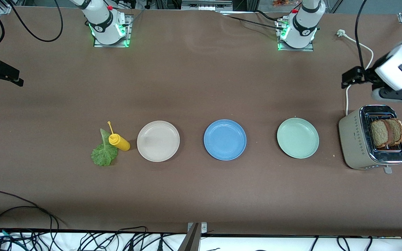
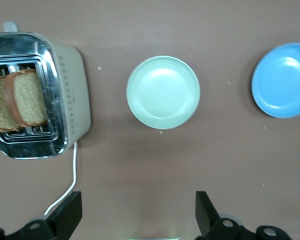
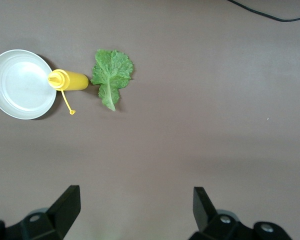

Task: Make sandwich in blue plate with both arms
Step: 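Lower the left gripper onto a bread slice in the toaster and grasp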

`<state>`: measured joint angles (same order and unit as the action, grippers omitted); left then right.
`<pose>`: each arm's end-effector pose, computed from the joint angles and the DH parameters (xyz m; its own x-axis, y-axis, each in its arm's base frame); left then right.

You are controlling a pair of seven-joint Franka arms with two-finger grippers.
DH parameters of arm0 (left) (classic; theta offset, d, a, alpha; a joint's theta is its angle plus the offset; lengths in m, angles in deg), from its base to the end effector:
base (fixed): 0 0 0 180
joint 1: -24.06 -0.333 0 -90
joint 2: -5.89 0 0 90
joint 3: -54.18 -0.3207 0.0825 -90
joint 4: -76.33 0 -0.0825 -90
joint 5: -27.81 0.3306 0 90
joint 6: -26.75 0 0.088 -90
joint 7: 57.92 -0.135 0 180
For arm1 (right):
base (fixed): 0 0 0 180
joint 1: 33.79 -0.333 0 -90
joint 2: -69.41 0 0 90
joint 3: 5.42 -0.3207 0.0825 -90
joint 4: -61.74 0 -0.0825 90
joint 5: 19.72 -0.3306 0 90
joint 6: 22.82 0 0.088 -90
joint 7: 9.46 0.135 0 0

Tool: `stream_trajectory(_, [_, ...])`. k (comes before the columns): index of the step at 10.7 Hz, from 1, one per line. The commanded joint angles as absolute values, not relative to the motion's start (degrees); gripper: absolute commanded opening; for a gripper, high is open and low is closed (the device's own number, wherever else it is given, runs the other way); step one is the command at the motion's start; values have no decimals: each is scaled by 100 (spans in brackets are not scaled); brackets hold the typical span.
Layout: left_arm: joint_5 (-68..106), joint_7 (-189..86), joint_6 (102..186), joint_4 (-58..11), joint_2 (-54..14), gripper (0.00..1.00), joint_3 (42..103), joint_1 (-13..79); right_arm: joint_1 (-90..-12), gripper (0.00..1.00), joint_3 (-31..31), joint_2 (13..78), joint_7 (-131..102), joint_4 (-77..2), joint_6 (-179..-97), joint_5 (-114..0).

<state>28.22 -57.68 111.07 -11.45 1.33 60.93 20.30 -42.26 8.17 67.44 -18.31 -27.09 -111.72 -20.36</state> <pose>0.5091 -0.0232 0.5694 0.9891 -0.0477 -0.1390 -0.0479 -0.9988 0.0016 0.5067 -0.0417 0.5912 0.9974 0.0652 -0.0313 0.0650 -0.9979 -0.0080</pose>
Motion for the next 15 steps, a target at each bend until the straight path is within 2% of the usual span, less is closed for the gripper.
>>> stream_trajectory(1, [2816, -5897, 11279, -963, -193, 100, 6113, 1581, -4214, 100, 820, 6712, -1913, -2589, -11071, -2122])
stream_trajectory(6, [2851, -6090, 11726, -963, -825, 100, 6122, 1096, -4214, 100, 820, 6712, -1913, -2589, -11062, -2130])
stream_trajectory(11, [3307, -6509, 12709, -980, -1563, 100, 6113, 868, -4232, 100, 811, 6712, -1904, -2589, -11071, -2131])
stream_trajectory(15, [3238, -7109, 12809, -980, -1854, 100, 6122, 368, -4232, 100, 820, 6712, -1904, -2589, -11071, -2131])
